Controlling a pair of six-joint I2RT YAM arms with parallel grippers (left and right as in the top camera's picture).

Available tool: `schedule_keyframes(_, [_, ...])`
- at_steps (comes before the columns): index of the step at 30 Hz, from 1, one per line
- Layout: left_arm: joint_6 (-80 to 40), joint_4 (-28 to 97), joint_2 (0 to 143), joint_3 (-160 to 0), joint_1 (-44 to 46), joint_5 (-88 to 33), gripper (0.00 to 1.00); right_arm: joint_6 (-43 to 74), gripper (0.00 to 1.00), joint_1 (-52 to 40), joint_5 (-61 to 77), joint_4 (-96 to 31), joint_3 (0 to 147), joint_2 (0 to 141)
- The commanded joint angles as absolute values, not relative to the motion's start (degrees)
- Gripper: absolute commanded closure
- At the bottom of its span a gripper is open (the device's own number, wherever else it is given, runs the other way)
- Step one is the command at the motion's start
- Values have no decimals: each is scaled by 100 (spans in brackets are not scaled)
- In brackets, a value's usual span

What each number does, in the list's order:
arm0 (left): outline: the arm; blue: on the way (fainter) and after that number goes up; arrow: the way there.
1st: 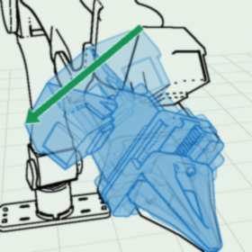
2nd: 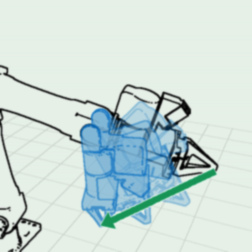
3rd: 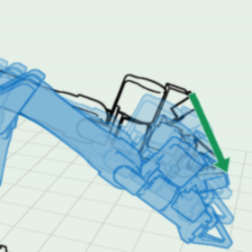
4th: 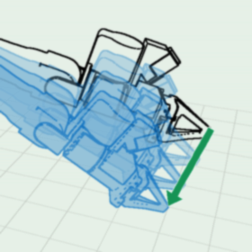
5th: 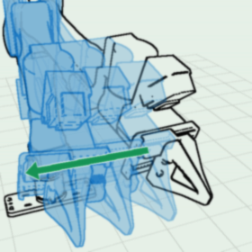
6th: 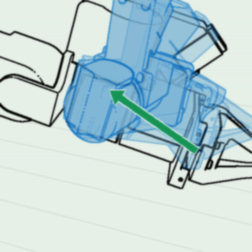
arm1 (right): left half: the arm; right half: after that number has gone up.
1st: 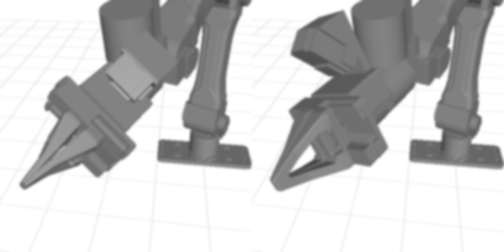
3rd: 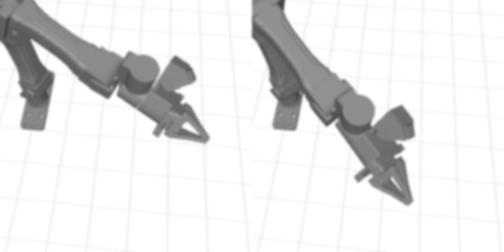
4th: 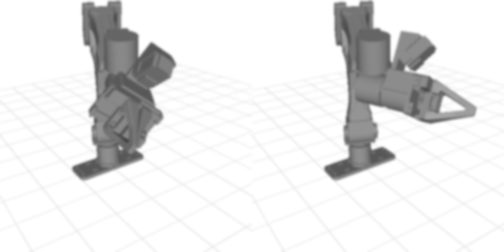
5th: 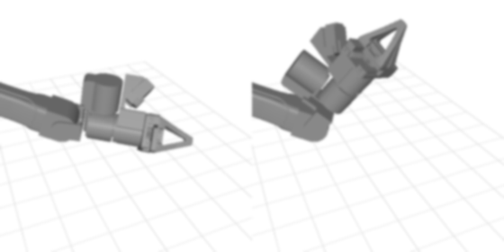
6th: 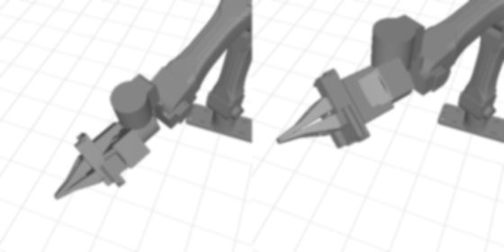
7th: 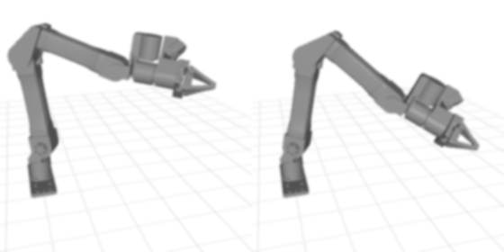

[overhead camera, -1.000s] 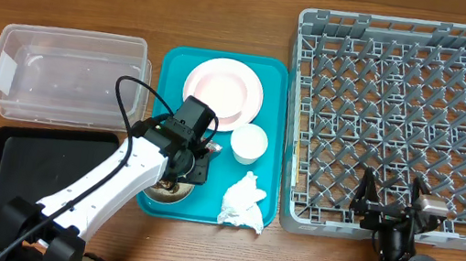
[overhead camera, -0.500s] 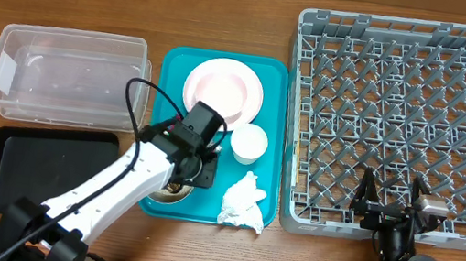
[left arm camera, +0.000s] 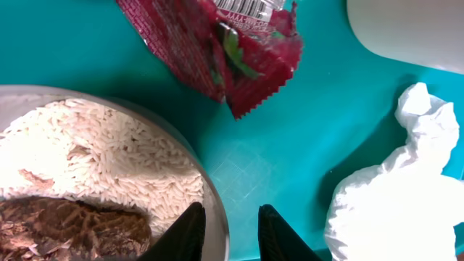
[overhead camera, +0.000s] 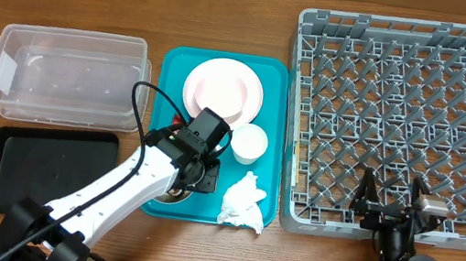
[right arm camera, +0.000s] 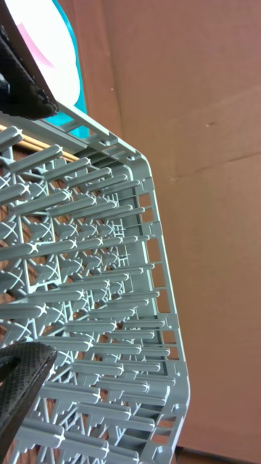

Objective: Sort waste into correct bins and load items into the dishwasher
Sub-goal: 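Move the left gripper to the rice bowl and grasp its rim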

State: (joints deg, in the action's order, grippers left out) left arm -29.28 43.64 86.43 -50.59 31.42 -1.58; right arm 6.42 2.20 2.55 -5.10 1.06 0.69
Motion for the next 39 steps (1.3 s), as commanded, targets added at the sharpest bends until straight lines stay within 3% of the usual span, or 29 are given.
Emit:
schedule_keyframes(1, [-3144,4342,8689,-4963,3164,-47,73,668,0,189,220,-464,47,16])
schedule_keyframes(39, [-3304,4180,8689,-4810,3164,64,79,668,0,189,220,-464,47,16])
